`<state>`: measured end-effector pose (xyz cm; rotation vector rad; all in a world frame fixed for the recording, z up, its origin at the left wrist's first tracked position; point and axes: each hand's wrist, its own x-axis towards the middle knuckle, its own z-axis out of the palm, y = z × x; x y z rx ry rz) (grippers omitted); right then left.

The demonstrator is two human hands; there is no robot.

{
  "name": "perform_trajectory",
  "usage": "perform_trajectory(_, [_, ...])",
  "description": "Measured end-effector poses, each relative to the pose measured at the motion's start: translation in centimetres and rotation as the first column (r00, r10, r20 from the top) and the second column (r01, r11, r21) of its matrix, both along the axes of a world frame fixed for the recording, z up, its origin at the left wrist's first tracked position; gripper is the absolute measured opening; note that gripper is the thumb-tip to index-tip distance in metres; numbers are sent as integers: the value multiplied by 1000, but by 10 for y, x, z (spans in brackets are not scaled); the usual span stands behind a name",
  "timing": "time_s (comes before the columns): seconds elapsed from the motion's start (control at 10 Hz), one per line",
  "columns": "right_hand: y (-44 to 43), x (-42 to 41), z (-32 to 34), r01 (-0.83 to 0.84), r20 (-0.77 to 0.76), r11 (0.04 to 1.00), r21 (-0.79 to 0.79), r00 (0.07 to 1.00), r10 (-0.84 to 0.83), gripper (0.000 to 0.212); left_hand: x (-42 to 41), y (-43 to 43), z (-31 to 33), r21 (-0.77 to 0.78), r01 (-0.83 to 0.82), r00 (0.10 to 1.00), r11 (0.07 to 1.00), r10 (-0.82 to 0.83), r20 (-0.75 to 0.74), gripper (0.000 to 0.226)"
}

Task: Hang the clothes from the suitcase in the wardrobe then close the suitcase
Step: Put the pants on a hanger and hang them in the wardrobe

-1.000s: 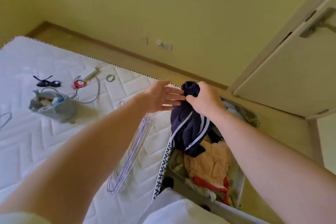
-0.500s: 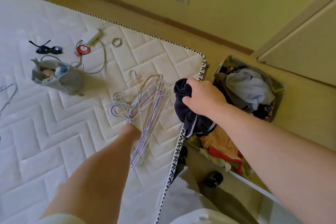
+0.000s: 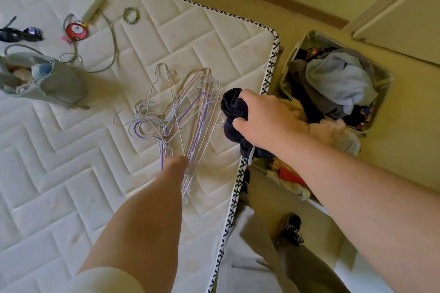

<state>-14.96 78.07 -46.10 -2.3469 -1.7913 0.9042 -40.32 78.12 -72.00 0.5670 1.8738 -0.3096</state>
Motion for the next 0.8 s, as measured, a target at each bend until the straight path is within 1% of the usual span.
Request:
perform_trajectory(0.1, [0,3,-4,-2,8,1000,15,1000,2,38,11,0,34,-7,-226,973,974,226,48,6])
perform_trajectory(0.2, [0,8,-4,-2,20,1000,21,1000,2,40,12,0,35,-21,-353,934,935,354,50,8])
perform_trajectory(0.3, [-3,10,-4,-1,22,1000,28,1000,0,40,7,0,32,28,-435,900,900,435,30,22])
perform_trajectory(0.4, [-10,11,1,-4,8,999,35,1000,4,39,7,-4,45,146,-517,855,844,516,44,37])
perform_trajectory(0.5, [-17,13,9,7,3,1000,20,1000,-7,39,9,-2,68,288,-647,754,706,648,105,47])
perform_trajectory(0.6, [-23,21,28,43,6,999,21,999,-43,40,16,7,105,447,-654,728,610,668,154,44])
perform_trajectory(0.7, [-27,34,55,87,-4,995,40,996,-87,40,15,15,137,652,-393,876,649,480,50,55])
perform_trajectory(0.8, [-29,51,86,156,6,983,101,988,-157,34,9,39,162,752,-215,937,623,349,-21,80])
